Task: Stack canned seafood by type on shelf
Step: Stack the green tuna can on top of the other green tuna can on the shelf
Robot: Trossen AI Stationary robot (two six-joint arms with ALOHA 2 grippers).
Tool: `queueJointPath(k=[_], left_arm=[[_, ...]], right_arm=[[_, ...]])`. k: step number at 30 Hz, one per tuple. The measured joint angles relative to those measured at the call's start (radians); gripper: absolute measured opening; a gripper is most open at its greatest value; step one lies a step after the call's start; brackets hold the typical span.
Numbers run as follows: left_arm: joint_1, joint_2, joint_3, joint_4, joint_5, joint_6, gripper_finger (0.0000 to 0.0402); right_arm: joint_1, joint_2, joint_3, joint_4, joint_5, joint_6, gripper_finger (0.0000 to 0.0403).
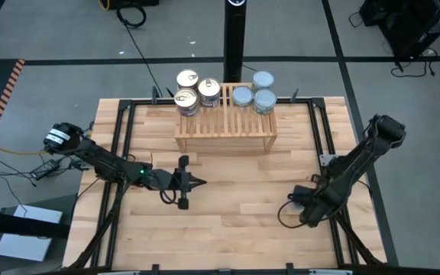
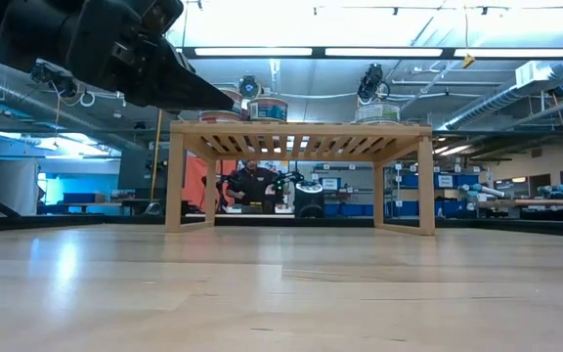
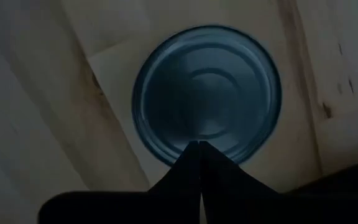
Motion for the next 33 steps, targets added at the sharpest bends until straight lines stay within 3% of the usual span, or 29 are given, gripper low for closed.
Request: queueJointPath(k=[12, 33], left_arm=[[0.000, 0.000, 0.000, 0.001, 0.000, -0.001, 0.0005], [-0.003, 0.000, 0.000, 0.001, 0.002, -0.105, 0.0005]], right_arm=[[-0.038, 0.084, -0.005, 0.111, -0.047, -0.126, 0.0006], [-0.395, 0.090, -0.009, 0.394, 0.049, -0.579, 0.0007]])
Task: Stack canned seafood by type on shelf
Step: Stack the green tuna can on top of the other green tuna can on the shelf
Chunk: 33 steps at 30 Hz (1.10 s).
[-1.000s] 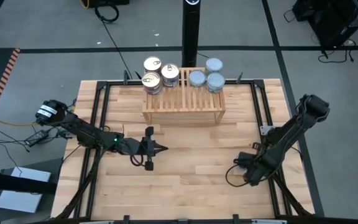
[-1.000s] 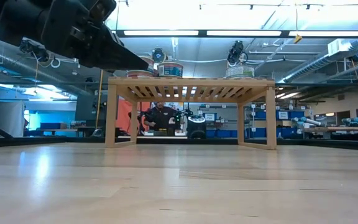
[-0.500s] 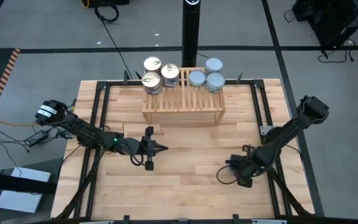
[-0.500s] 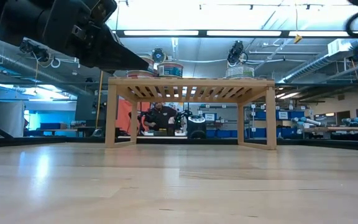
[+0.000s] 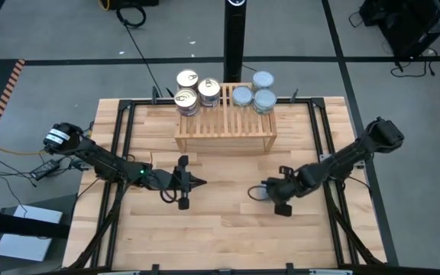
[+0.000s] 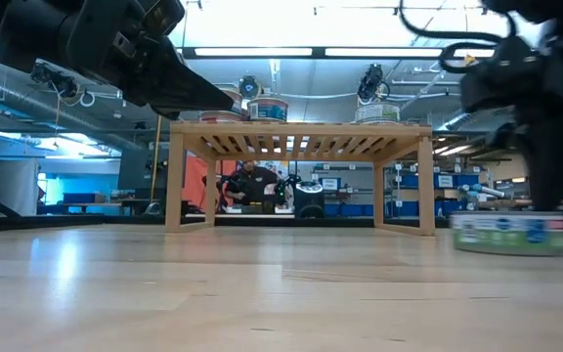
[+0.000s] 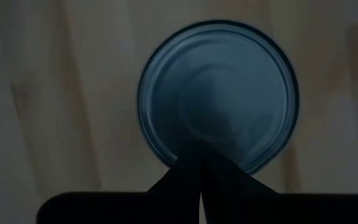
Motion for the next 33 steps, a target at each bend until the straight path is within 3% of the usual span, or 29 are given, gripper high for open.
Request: queueJointPath(k=[11, 22, 33], left_arm=[[0.000, 0.000, 0.000, -0.001, 0.000, -0.061, 0.0005], [-0.001, 0.000, 0.000, -0.005, 0.000, -0.076, 0.0005], [-0.002, 0.000, 0.000, -0.004, 0.008, -0.109, 0.0005]], right_arm=[[-0.142, 0.052, 0.004, 0.118, -0.008, -0.191, 0.0007], [-0.151, 0.126, 0.001, 0.412, -0.063, -0.266, 0.0007], [-0.152, 0.246, 0.003, 0.687, -0.051, -0.288, 0.0007]])
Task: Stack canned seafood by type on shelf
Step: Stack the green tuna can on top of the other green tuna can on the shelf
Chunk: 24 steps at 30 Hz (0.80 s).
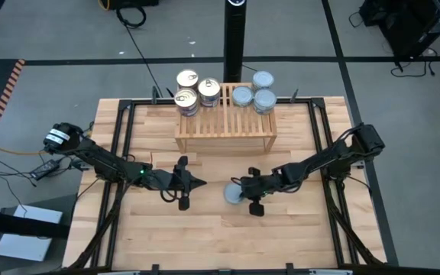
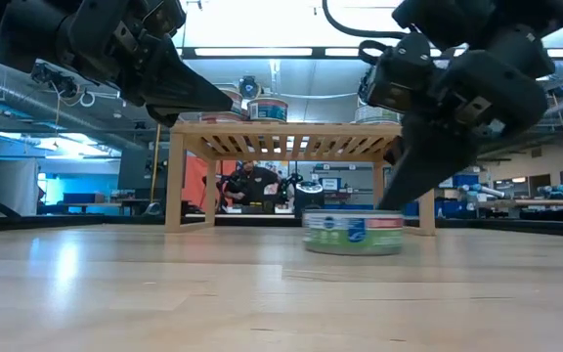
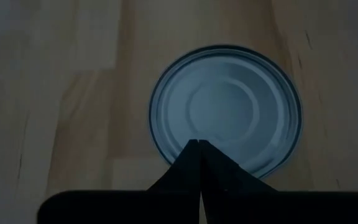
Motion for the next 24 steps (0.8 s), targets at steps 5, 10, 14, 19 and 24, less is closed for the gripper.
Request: queueJointPath(k=[5, 10, 14, 19, 24], left_arm=[[0.000, 0.000, 0.000, 0.000, 0.000, -0.022, 0.0005], [0.000, 0.014, 0.001, 0.002, 0.000, -0.026, 0.0009], [0.000, 0.062, 0.026, 0.003, 0.023, -0.027, 0.0013], [0.001, 0.154, 0.097, 0.003, 0.034, 0.010, 0.0014], [0.023, 0.220, 0.141, 0.004, 0.033, 0.055, 0.0014]], right_arm=[[0.000, 0.017, -0.004, 0.103, -0.001, -0.016, 0.0008], [0.000, 0.012, -0.005, 0.118, 0.039, -0.009, 0.0017], [0.007, 0.011, -0.001, 0.118, 0.091, -0.008, 0.0027], [0.039, 0.010, 0.059, 0.108, 0.137, -0.046, 0.0014], [0.100, 0.007, 0.129, -0.008, 0.185, -0.086, 0.0008]])
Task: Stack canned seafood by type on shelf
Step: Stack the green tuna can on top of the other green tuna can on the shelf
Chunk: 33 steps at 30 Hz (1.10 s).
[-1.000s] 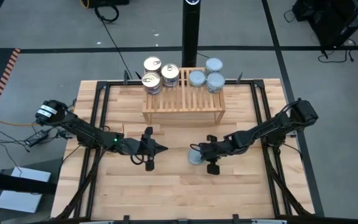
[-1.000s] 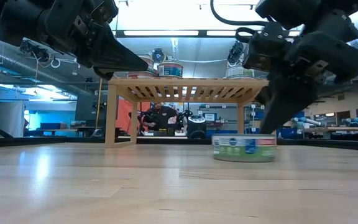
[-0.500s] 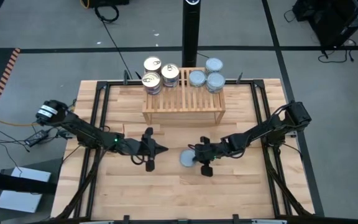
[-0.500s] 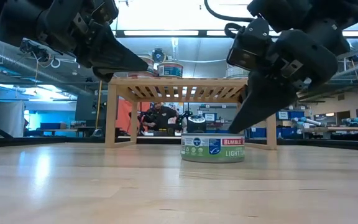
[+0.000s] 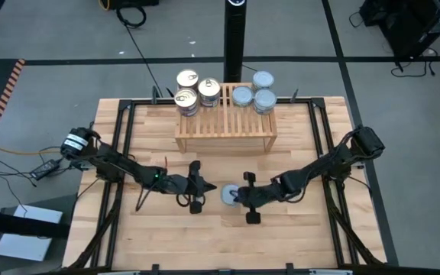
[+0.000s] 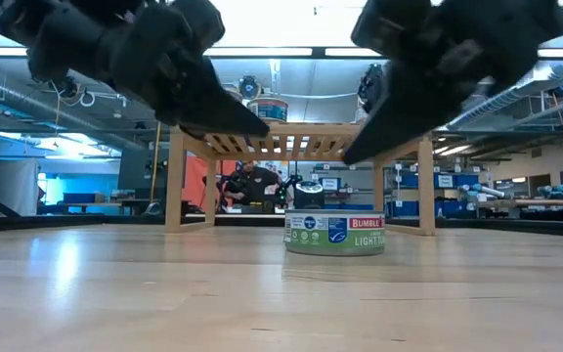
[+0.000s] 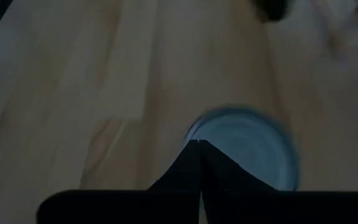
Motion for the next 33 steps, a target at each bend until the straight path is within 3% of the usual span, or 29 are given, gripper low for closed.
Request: queueJointPath(k=[8, 16, 22, 33], left_arm=[[0.065, 0.055, 0.004, 0.010, 0.037, -0.056, 0.0007], [0.139, 0.128, 0.065, 0.003, 0.040, -0.069, 0.0006], [0.181, 0.219, 0.119, -0.011, 0.076, -0.019, 0.0006], [0.190, 0.277, 0.171, -0.013, 0.079, 0.090, 0.0006]], right_arm=[[0.085, 0.009, 0.002, -0.051, -0.011, 0.016, 0.0007], [0.092, 0.096, 0.002, -0.006, 0.002, 0.062, 0.0010], [0.085, 0.174, 0.002, 0.102, 0.001, 0.055, 0.0009], [0.058, 0.190, 0.002, 0.105, 0.045, 0.063, 0.0009]])
